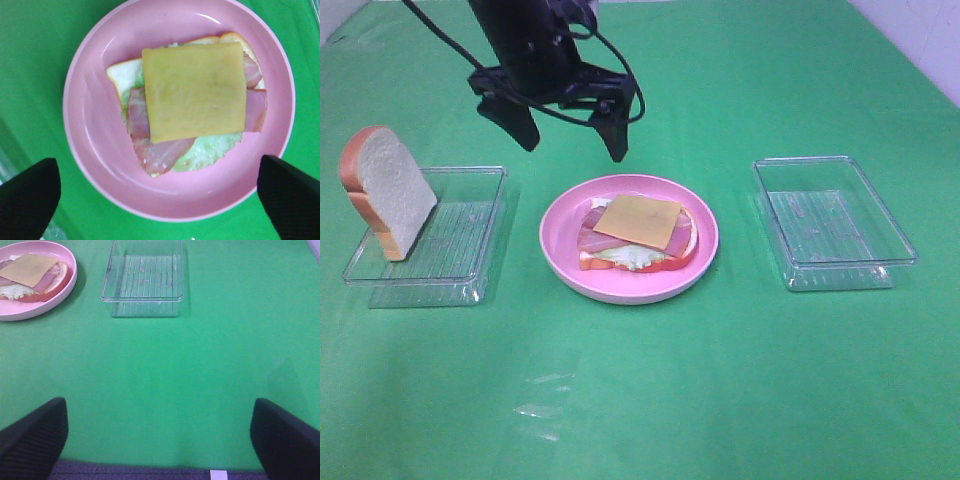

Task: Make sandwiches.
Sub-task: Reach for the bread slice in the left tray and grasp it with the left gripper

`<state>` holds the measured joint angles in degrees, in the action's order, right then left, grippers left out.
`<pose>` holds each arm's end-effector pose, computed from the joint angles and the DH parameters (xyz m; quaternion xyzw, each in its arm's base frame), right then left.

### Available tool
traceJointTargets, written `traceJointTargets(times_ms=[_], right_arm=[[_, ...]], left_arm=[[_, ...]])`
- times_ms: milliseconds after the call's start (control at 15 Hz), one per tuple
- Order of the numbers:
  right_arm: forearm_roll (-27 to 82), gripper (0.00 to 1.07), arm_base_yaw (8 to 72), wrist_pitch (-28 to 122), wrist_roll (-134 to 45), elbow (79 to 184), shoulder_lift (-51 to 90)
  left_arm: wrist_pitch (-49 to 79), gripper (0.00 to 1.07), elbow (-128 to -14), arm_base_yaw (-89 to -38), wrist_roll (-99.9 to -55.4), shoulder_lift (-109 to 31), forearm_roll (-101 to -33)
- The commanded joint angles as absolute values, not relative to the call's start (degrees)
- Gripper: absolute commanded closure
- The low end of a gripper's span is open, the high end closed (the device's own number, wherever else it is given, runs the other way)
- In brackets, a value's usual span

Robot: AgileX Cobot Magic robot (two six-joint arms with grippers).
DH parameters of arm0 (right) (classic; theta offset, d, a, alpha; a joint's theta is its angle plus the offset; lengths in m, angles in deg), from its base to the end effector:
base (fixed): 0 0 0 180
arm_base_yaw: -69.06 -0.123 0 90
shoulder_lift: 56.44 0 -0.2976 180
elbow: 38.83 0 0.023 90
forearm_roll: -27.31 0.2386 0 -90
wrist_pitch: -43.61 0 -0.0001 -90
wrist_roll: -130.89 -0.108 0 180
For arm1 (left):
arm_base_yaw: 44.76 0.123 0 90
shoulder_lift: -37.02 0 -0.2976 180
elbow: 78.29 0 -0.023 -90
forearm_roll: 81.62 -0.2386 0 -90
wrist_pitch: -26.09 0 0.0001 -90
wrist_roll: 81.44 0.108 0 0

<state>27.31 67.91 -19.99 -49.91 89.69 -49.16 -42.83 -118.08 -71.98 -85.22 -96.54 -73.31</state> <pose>-0.0119 -0.0002 0.2462 -0.0027 0.8761 0.0082 0.4820 0.4173 -0.2310 0.2438 0.1850 0.9686 -0.1083 0.1257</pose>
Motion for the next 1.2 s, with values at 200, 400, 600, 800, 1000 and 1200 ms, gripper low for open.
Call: traceJointTargets(times_ms=[200,400,600,800,1000,1200], right_arm=[[27.3,0.14,67.8,-19.8,-49.6,89.6,-50.8],[27.3,0.14,67.8,-19.8,-49.6,89.6,-50.8],[27.3,0.14,67.8,-19.8,-49.6,89.6,-50.8],[27.3,0.14,67.8,-19.8,-49.6,89.6,-50.8],[27.3,0.14,67.8,-19.8,-49.6,89.6,-50.8],[27.3,0.14,67.8,-19.8,-49.6,89.6,-50.8]], left_arm=[[-49.4,0.06,-117.4,-70.4,-89.7,-87.3,-82.1],[-49.4,0.06,-114.3,-64.7,-89.5,-83.2,-82.2],[-49.3,0.06,-102.8,-55.4,-88.0,-79.7,-82.3],[-49.2,0.06,-100.2,-50.5,-86.2,-81.7,-82.1],[-47.3,0.06,-100.4,-49.8,-84.7,-86.2,-82.4],[-45.1,0.06,-102.7,-49.8,-84.8,-91.3,-81.6]])
